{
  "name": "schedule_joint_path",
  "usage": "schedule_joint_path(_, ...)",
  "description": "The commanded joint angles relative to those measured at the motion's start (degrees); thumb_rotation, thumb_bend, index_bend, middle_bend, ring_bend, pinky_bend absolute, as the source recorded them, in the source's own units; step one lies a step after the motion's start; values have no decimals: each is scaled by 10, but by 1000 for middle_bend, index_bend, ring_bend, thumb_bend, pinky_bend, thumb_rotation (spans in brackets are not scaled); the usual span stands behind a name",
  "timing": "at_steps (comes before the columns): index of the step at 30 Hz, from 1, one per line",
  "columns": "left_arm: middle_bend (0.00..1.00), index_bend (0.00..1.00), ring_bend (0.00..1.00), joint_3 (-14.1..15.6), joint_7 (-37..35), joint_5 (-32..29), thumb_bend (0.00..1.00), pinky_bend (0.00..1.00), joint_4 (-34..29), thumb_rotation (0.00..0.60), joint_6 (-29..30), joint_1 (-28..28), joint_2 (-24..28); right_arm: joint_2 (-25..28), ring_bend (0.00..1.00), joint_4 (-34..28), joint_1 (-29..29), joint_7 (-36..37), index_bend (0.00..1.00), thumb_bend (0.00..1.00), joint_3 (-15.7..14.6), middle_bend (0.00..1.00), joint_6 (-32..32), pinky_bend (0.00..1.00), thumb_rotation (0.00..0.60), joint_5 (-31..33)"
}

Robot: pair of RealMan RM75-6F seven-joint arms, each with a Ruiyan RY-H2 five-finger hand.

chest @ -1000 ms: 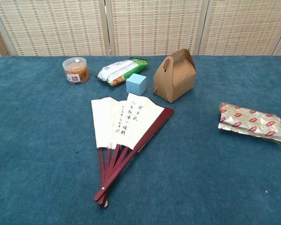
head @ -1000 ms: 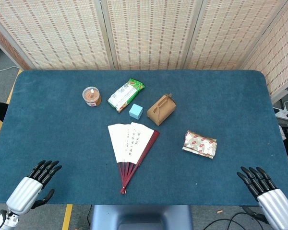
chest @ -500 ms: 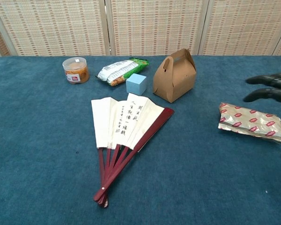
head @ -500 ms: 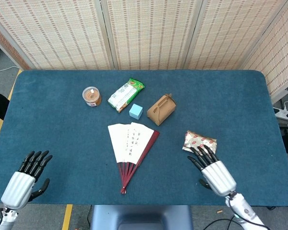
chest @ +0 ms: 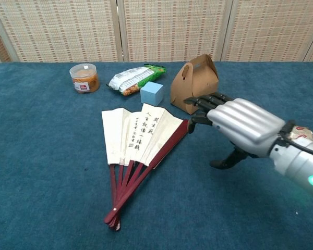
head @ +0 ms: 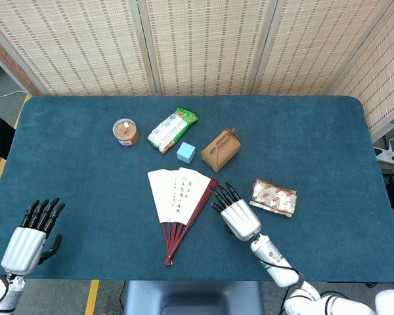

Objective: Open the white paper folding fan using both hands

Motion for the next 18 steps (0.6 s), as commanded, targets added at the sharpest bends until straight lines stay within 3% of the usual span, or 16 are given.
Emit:
schedule_joint_path(1,0,0,0,-4,-2,-14,449,0,4,600,-18,-6,-4,-56,0,64,37,14,380,102,12,0,-15,0,600,20)
schedule_joint_path(7,0,0,0,-10,-7,-47,448,0,12,600,-50,-13,-7,-111,0,125,66,53,405,103,16,0,-6,0,600,31)
schedule_joint_path(18,0,0,0,-14,-9,-61,448,0,18,600,-57,-16,-8,-171,0,207,109,62,441,155,14,0,-10,0,600,48)
